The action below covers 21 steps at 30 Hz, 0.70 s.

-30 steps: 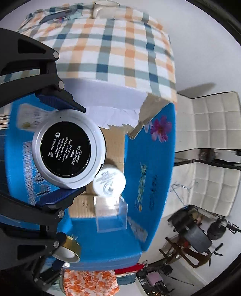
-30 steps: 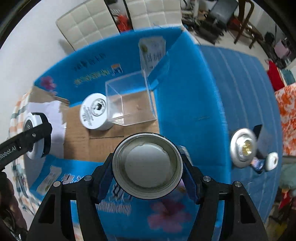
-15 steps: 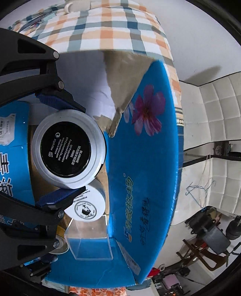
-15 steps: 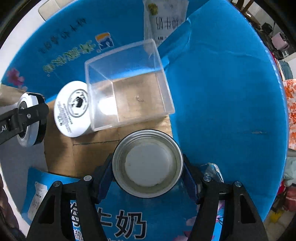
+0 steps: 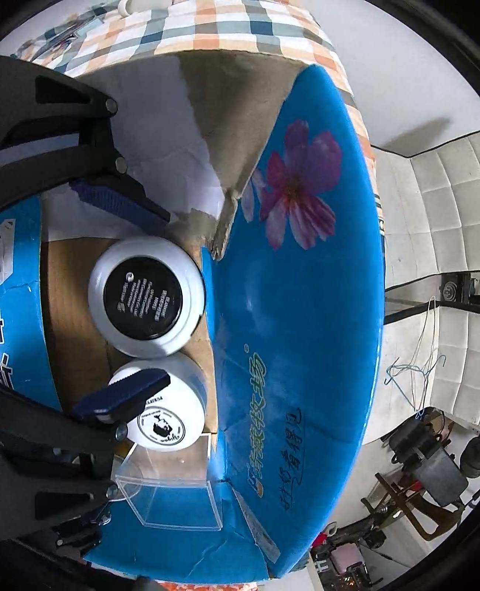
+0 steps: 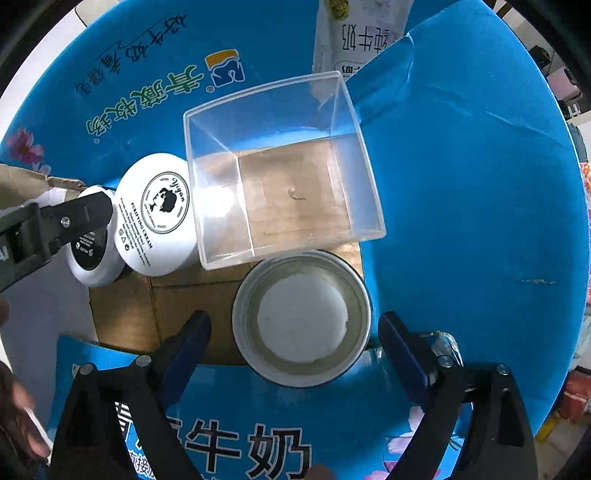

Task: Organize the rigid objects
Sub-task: 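Carry the black-lidded jar into the blue box and release it with the left tool, then lower the silver tin into the blue box and open the right tool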

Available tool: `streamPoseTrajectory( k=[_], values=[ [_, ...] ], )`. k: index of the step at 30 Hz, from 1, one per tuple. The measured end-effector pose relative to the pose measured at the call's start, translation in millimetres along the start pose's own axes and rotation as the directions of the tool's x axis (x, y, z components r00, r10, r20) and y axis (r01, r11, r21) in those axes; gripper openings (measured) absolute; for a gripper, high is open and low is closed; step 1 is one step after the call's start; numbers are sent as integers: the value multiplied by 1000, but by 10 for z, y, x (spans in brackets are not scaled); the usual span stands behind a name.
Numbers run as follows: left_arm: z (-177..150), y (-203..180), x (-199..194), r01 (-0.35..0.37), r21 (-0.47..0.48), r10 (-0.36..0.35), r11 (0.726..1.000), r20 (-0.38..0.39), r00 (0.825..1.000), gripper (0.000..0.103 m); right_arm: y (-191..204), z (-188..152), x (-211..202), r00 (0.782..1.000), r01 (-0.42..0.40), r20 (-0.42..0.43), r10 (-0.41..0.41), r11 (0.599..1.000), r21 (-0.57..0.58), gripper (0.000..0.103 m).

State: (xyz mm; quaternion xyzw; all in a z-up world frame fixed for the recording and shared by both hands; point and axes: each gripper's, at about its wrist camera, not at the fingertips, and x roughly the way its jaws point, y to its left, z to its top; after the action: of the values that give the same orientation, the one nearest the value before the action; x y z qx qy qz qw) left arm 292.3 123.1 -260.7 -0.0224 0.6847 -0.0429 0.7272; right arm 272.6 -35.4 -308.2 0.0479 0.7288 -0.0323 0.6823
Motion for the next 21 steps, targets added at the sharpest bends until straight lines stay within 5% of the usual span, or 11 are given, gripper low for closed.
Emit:
streamPoseTrajectory(
  k=[3,5,21],
  values=[
    [-25,-21,-38,4,-2,-4,1000,12,1000,88,-23,-17,-73,1000,-1,16,1,1000,-1,98],
    [-9,-28,-71,12,1,-12,1000,19,1000,102,-15,-50,-163,999,7,36,-7,1000,-3,100],
    [-459,55,-731,-4,-45,10,999,147,989,103,-164,-644,-1118,981,7,192,7,997,-72,101]
  ],
)
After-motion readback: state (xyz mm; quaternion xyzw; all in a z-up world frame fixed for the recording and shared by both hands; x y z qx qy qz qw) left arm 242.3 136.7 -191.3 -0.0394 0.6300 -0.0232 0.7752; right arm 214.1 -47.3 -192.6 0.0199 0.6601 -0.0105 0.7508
